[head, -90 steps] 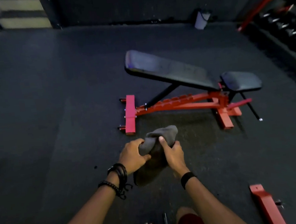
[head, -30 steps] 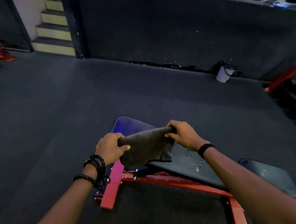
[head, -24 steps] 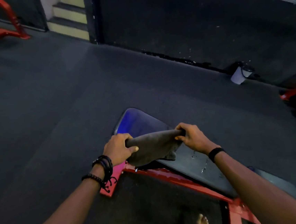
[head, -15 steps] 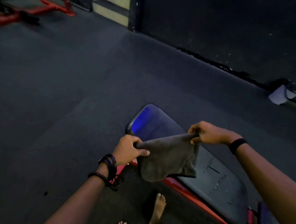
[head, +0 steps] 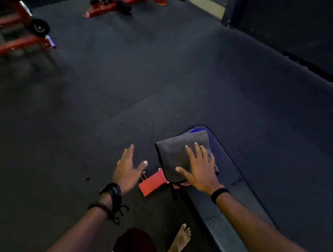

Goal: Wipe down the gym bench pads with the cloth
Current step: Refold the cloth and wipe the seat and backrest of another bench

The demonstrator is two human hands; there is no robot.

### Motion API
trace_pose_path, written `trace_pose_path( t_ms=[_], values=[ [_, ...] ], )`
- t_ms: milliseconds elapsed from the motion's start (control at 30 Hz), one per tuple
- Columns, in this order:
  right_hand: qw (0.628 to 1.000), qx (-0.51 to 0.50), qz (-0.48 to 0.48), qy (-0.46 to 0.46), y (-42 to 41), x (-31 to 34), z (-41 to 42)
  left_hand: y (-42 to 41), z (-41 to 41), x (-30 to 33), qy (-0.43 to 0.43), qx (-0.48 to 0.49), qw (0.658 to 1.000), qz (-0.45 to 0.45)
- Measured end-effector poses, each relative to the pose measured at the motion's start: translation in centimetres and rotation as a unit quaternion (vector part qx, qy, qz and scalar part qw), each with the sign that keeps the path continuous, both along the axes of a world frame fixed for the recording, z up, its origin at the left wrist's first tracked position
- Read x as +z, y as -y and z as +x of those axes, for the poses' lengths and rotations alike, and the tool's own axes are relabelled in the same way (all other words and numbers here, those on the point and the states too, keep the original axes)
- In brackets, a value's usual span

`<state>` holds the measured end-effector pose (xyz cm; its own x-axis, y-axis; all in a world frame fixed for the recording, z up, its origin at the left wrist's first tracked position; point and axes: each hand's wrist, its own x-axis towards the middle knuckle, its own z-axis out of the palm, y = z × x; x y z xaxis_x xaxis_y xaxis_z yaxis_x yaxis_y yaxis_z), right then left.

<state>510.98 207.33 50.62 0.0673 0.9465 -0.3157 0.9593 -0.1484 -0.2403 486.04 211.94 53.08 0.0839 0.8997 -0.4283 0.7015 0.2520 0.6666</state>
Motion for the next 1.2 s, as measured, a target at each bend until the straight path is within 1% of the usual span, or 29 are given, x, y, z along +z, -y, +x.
trace_pose_path(
  t_ms=[100,167,267,300,333,367,433,467,500,533,567,600,633,667,700,733,767,800,833,867,900,967,1000,1033,1067,1100,1133,1167,1200],
  values=[
    [0.999,0.007,0.047,-0.003,-1.1,-1.7,-1.1,1.1,0.5,-0.4,-0.043,0.012,0.999,0.016],
    [0.996,0.030,0.082,-0.007,-2.3,-3.3,-1.8,1.2,1.2,-0.7,-0.051,0.019,0.998,0.034],
    [0.985,0.136,0.106,0.016,-4.7,-5.6,-1.8,0.6,2.1,-2.0,-0.049,0.002,0.997,0.057],
    [0.979,0.162,0.113,0.038,-6.1,-6.2,-1.0,0.1,2.4,-2.7,-0.043,-0.003,0.997,0.060],
    [0.977,0.164,0.120,0.062,-7.8,-6.6,0.2,-0.5,2.6,-3.4,-0.039,-0.011,0.997,0.064],
    [0.979,0.139,0.125,0.082,-9.8,-6.8,1.5,-1.2,2.7,-4.2,-0.038,-0.020,0.997,0.067],
    [0.988,0.023,0.114,0.097,-13.6,-6.7,3.8,-2.2,2.9,-5.3,-0.035,-0.029,0.997,0.065],
    [0.989,-0.036,0.104,0.100,-14.9,-6.6,3.8,-2.5,2.8,-5.8,-0.031,-0.026,0.997,0.062],
    [0.987,-0.059,0.099,0.110,-15.6,-6.5,2.8,-2.7,2.8,-6.1,-0.023,-0.018,0.998,0.059],
    [0.987,-0.037,0.105,0.119,-15.5,-6.4,1.1,-2.9,2.6,-6.4,-0.015,-0.003,0.998,0.058],
    [0.988,0.025,0.111,0.103,-14.9,-6.5,-0.9,-3.1,2.4,-6.7,-0.008,0.013,0.998,0.056],
    [0.984,0.116,0.115,0.075,-14.0,-6.5,-2.6,-3.5,2.3,-6.9,-0.006,0.025,0.998,0.052],
    [0.969,0.216,0.110,0.050,-13.0,-6.5,-3.4,-3.8,2.3,-7.1,-0.008,0.028,0.998,0.047],
    [0.952,0.290,0.093,0.033,-13.4,-6.3,-2.9,-4.3,2.3,-7.2,-0.011,0.023,0.999,0.043],
    [0.945,0.317,0.075,0.036,-14.8,-6.3,-1.3,-5.0,2.3,-7.3,-0.014,0.011,0.999,0.043],
    [0.954,0.289,0.045,0.064,-16.8,-6.2,0.8,-5.8,2.2,-7.3,-0.020,-0.006,0.999,0.047],
    [0.971,0.216,0.031,0.098,-19.0,-6.4,3.1,-6.6,2.1,-7.4,-0.025,-0.024,0.998,0.055],
    [0.985,0.119,0.009,0.124,-20.8,-6.0,5.0,-7.2,2.1,-7.5,-0.032,-0.043,0.997,0.063],
    [0.989,0.050,0.005,0.141,-21.4,-6.0,5.8,-7.7,2.0,-7.5,-0.036,-0.061,0.995,0.066],
    [0.984,0.062,0.012,0.165,-21.0,-6.1,5.0,-8.0,2.0,-7.6,-0.040,-0.075,0.994,0.064],
    [0.980,0.107,0.041,0.163,-20.0,-6.1,3.0,-8.1,1.9,-7.7,-0.043,-0.085,0.994,0.061],
    [0.974,0.211,0.067,0.038,-16.2,-5.5,-1.5,-8.5,1.9,-7.8,-0.050,-0.092,0.993,0.058],
    [0.961,0.269,0.067,-0.009,-14.7,-5.5,-2.0,-8.7,1.9,-7.8,-0.050,-0.094,0.993,0.057],
    [0.948,0.307,0.077,-0.019,-14.8,-5.5,-1.0,-8.8,1.9,-7.9,-0.049,-0.095,0.993,0.056],
    [0.947,0.308,0.088,-0.007,-15.9,-5.5,1.0,-9.0,1.9,-7.9,-0.047,-0.098,0.993,0.055],
    [0.963,0.255,0.087,0.018,-17.8,-5.7,3.4,-9.2,1.8,-7.9,-0.048,-0.100,0.992,0.055],
    [0.983,0.161,0.078,0.045,-19.8,-5.4,5.4,-9.5,1.7,-8.0,-0.052,-0.102,0.992,0.054],
    [0.993,0.071,0.061,0.073,-21.3,-5.1,6.6,-9.6,1.6,-8.2,-0.055,-0.105,0.992,0.052],
    [0.990,0.040,0.058,0.118,-21.5,-5.4,6.5,-9.6,1.4,-8.5,-0.058,-0.106,0.992,0.048]
  ],
)
